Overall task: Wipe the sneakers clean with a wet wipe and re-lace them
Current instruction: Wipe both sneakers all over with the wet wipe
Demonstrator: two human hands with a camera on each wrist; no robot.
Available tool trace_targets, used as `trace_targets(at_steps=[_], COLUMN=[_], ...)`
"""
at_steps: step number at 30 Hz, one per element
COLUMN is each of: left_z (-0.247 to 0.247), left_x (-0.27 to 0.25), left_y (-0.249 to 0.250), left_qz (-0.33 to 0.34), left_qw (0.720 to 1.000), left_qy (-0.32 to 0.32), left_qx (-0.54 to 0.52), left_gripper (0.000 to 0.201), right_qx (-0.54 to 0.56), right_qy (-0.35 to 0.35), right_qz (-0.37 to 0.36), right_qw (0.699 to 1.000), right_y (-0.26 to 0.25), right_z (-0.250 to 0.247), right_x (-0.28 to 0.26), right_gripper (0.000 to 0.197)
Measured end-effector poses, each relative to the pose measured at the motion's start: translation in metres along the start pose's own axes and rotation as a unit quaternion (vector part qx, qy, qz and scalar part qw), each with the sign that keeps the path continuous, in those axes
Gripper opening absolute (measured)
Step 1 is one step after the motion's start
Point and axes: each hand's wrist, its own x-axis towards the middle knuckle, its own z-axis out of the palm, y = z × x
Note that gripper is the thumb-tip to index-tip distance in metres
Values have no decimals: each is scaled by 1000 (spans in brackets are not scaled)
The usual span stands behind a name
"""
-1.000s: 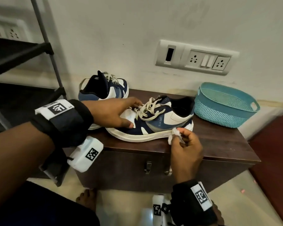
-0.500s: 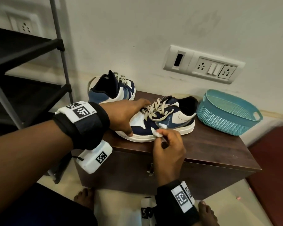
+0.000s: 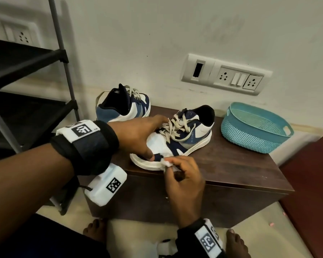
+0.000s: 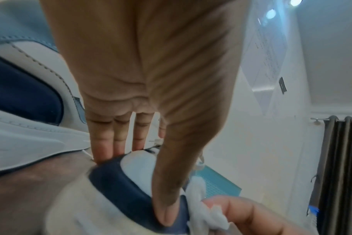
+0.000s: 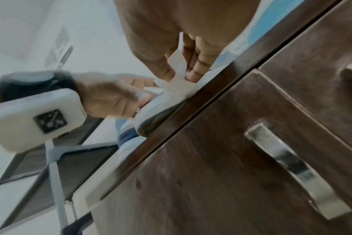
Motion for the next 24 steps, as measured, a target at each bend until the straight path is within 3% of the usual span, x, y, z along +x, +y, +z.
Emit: trace_targets(at_steps=[2, 4, 7, 10, 12, 13, 16, 19, 21, 24], left_z=[2, 8, 7, 1, -7, -12, -31, -47, -50, -53], left_x=[-3, -2, 4, 6, 7, 8, 16, 31, 42, 67], left_y=[1, 5, 8, 7, 13, 16, 24, 36, 46, 66], left_qz=[1, 12, 28, 12, 8, 14, 58, 92, 104, 97], left_qw=[998, 994, 994, 981, 967, 971, 997, 989, 985, 990], left_qy=[-27, -41, -38, -64, -82, -76, 20, 112, 121, 99], left_qx=[-63, -97, -95, -181, -240, -227, -37, -36, -70, 3], left_gripper=[111, 108, 105, 94, 82, 77, 60, 40, 34, 35], right_qx=[30, 33, 31, 85, 116, 128, 125, 92, 88, 119], right_qy=[62, 78, -28, -163, -165, -148, -116, -126, -122, -116], right_qz=[61, 123, 129, 96, 115, 130, 155, 168, 193, 219], right_qw=[996, 989, 991, 978, 973, 972, 973, 973, 970, 961], right_y=[7, 10, -3, -24, -30, -31, -28, -19, -11, 0], right_z=[-20, -35, -43, -60, -86, -102, -157, -205, -221, -226], right_x=[6, 5, -4, 3, 30, 48, 104, 142, 155, 165], right_gripper=[24, 22, 25, 28, 29, 29, 26, 24, 24, 23])
